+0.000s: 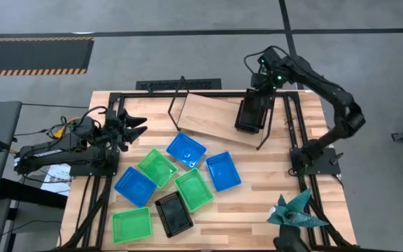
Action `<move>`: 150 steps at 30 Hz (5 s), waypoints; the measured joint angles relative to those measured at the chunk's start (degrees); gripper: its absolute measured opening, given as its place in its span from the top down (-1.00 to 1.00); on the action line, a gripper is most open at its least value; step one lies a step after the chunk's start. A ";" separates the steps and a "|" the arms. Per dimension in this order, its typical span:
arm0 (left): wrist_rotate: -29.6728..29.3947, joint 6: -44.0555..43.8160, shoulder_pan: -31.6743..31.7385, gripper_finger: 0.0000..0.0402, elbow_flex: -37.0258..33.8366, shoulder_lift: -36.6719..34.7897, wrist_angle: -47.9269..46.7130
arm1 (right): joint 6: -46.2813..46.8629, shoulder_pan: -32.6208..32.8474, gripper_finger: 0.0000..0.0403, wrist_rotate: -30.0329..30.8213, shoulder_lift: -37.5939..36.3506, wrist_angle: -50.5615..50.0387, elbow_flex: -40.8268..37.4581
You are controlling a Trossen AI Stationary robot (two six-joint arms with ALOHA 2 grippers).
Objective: Stack baskets on shelf by color
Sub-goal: Stack the right black bin on top of the black bin on the shelf, then stack the black bin on top of the black bin on the shelf
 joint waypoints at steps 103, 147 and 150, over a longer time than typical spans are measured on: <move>5.11 -4.56 -0.02 -0.13 0.02 0.02 -2.42 | 44.61 81.28 0.12 16.85 30.11 37.44 24.70; 6.13 -5.86 -0.02 -0.13 0.02 0.00 -10.58 | 47.94 79.68 0.19 10.69 49.91 38.70 30.05; 6.13 -5.84 0.00 -0.13 0.02 0.00 -10.56 | 47.94 79.64 0.19 10.69 49.91 38.13 30.03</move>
